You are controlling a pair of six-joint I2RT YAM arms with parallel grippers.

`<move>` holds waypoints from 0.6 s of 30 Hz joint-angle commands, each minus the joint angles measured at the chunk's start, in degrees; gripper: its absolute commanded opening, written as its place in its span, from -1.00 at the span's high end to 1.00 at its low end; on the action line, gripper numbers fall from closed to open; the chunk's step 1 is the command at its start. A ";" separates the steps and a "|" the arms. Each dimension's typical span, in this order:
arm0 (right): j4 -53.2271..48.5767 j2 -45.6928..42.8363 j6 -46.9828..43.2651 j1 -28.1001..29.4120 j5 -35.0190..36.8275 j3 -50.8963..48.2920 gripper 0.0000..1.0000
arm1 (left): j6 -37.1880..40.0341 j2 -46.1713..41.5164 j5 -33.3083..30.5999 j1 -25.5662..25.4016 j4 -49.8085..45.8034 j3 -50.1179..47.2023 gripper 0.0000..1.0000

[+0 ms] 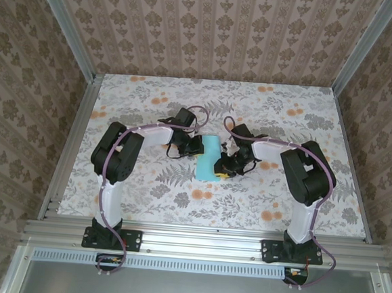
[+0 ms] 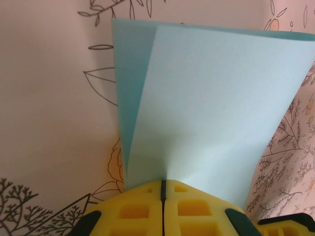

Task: Fold a paper plane with a square sheet of paper (pick it up from the middle)

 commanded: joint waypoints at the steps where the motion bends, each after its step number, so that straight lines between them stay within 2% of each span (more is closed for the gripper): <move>1: -2.43 -0.87 -0.50 0.61 -2.02 -2.51 0.62 | 1.77 5.22 -5.70 -0.65 -7.11 -1.27 0.87; 6: -2.55 0.75 -0.13 0.56 1.41 -4.60 0.64 | 1.87 5.31 -5.60 -0.65 -7.32 -1.12 0.86; 9: -2.27 -1.86 0.39 0.42 1.60 -2.37 0.64 | 2.22 5.31 -5.59 -0.66 -7.51 -1.03 0.87; 13: 3.45 -5.23 4.39 -0.48 3.15 2.53 0.63 | 2.35 5.47 -5.48 -0.74 -7.65 -1.11 0.86; 18: 6.21 1.51 7.63 -2.00 6.17 9.70 0.63 | 2.53 5.31 -5.41 -0.82 -7.77 -0.92 0.87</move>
